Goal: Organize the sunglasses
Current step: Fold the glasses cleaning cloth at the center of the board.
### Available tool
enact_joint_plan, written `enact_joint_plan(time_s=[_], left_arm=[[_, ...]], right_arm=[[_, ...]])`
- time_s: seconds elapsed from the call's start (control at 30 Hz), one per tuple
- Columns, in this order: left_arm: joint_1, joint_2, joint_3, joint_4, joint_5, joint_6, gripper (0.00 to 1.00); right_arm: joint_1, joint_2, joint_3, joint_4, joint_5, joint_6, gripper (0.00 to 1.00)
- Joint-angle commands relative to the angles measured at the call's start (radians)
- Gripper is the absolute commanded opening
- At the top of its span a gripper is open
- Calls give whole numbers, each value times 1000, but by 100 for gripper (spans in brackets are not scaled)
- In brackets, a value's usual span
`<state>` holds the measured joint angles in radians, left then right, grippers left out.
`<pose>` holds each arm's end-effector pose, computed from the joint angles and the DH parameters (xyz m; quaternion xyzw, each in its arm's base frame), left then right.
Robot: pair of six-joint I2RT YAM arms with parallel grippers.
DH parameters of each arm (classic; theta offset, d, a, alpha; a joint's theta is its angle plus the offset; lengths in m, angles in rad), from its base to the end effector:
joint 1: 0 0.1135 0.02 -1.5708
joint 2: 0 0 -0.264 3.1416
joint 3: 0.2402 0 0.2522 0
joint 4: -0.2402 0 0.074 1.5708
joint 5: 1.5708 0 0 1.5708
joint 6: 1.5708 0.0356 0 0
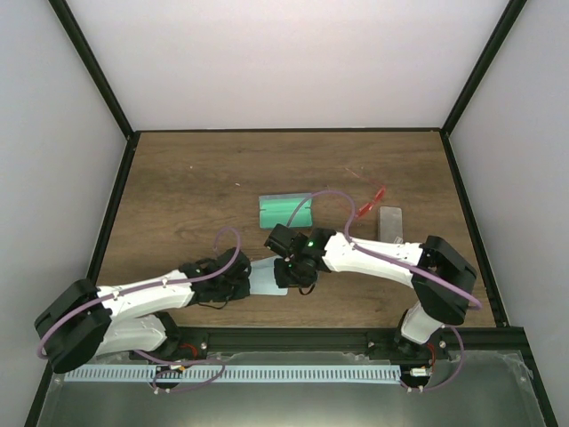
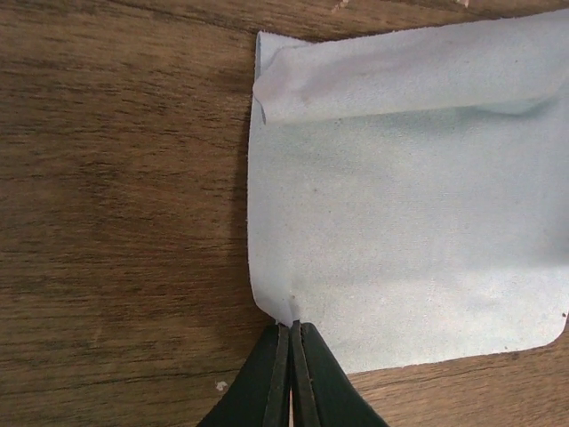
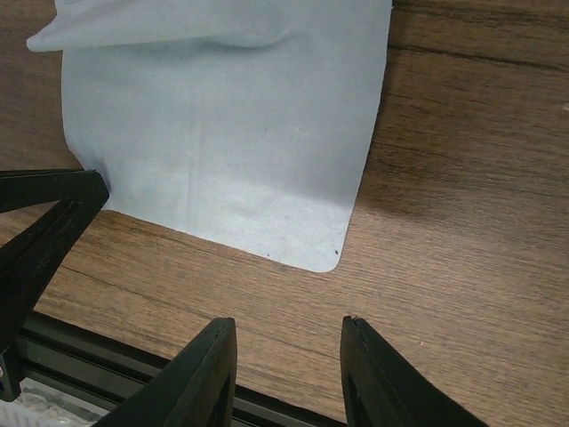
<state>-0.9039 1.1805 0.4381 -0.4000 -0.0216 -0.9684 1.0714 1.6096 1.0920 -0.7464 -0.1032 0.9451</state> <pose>0.1157 -0.1458 0.1366 -0.0338 0.9765 -0.1649 0.1345 0.1432 0.2702 0.2039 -0.0701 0.9845 0.1563 0.0383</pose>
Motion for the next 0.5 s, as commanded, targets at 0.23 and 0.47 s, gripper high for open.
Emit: enact_joint_plan(time_s=[0.23, 0.47], left_arm=[[-5, -21, -57, -58, 9, -14, 4], [-5, -30, -65, -61, 8, -13, 4]], right_arm=[[61, 36, -22, 90, -52, 67, 34], [65, 62, -53, 93, -35, 107, 32]])
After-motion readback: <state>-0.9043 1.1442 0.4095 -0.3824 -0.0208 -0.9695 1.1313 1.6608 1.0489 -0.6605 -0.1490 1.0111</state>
